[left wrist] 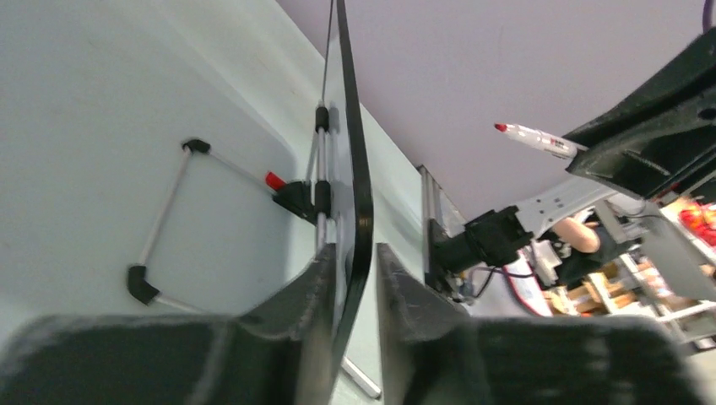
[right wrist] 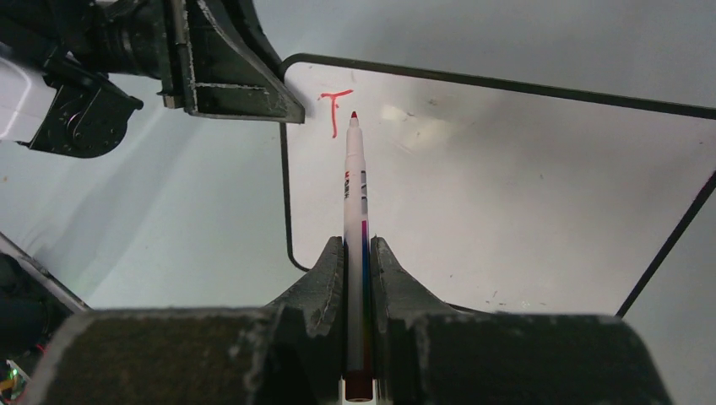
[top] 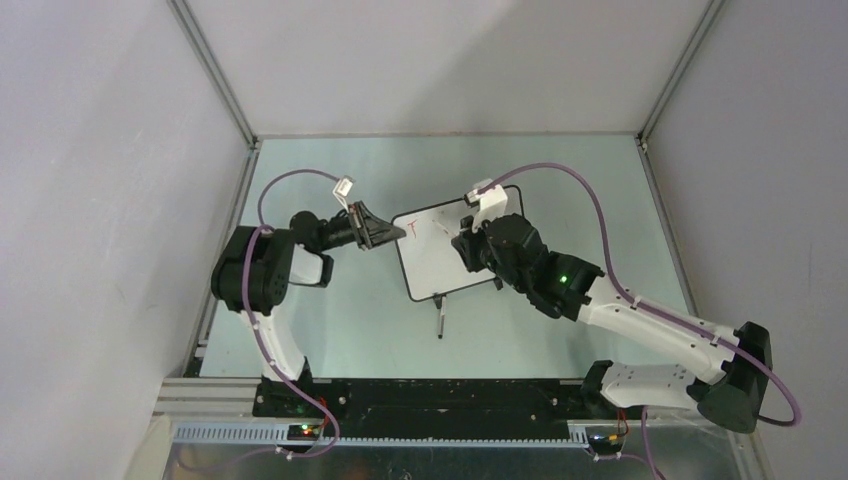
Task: Write a sentence on the whiteboard
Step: Move the whiteboard to the center of the board, then hold the whiteboard on the whiteboard stand.
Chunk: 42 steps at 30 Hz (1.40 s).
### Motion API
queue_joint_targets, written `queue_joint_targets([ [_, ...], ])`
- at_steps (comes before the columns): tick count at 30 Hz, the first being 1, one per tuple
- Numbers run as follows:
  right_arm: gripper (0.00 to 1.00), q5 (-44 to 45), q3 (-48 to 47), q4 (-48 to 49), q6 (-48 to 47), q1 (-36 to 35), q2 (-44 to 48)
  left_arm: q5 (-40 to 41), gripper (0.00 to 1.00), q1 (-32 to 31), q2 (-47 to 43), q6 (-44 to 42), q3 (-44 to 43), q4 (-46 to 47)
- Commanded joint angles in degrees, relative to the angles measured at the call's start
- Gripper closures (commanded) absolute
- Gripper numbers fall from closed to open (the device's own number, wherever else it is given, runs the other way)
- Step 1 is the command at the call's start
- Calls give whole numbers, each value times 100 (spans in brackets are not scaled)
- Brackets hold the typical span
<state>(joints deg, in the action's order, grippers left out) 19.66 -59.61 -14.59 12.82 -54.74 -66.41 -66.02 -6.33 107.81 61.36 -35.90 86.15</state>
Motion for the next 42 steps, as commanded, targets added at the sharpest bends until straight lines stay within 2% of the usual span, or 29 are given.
queue_joint_targets([
  [1, 100, 194, 3, 303, -126, -146, 85, -81, 61, -79, -242, 46, 228, 161],
  [3, 100, 173, 8, 305, -118, -143, 71, 84, 49, -23, -305, 8, 311, 157],
  [9, 100, 230, 7, 262, -84, -143, 3, 616, 39, 23, -617, -283, 719, 149],
  [13, 100, 262, 13, 250, -69, -146, 7, 837, 21, 84, -948, -378, 1076, 135],
  [15, 100, 268, 48, 262, -64, -150, 63, 1076, 12, 106, -1173, -585, 1389, -101],
  [19, 100, 268, 231, 440, -62, -143, 198, 1712, 2, 110, -1780, -1240, 1932, -881],
  [22, 100, 292, 295, 526, -64, -144, 229, 2181, 1, 70, -2509, -1724, 2102, -1780],
  [24, 100, 306, 332, 548, -76, -146, 233, 2562, 1, 11, -3080, -2054, 2086, -2762],
  [25, 100, 312, 348, 576, -80, -145, 234, 3001, 1, -34, -3516, -2288, 1999, -3667],
  [27, 100, 368, 398, 626, -88, -148, 230, 3783, 0, -237, -4194, -2713, 1947, -4793],
  [31, 100, 468, 454, 659, -104, -144, 203, 4991, 0, -520, -5761, -3144, 2400, -5657],
  [32, 100, 477, 458, 659, -99, -145, 200, 5606, 1, -528, -6065, -3160, 2455, -5848],
  [34, 100, 514, 484, 679, -108, -145, 195, 6681, 1, -543, -6861, -3000, 2604, -6414],
  [37, 100, 566, 509, 728, -116, -146, 197, 7703, 1, -541, -8044, -2880, 2884, -6834],
  [38, 100, 570, 511, 738, -123, -143, 194, 8200, 1, -543, -8261, -2547, 2928, -7238],
  [40, 100, 594, 517, 740, -116, -150, 198, 8586, 2, -537, -9032, -2143, 3289, -7198],
  [42, 100, 593, 544, 760, -110, -149, 217, 8275, 3, -533, -9313, -2273, 3757, -6602],
])
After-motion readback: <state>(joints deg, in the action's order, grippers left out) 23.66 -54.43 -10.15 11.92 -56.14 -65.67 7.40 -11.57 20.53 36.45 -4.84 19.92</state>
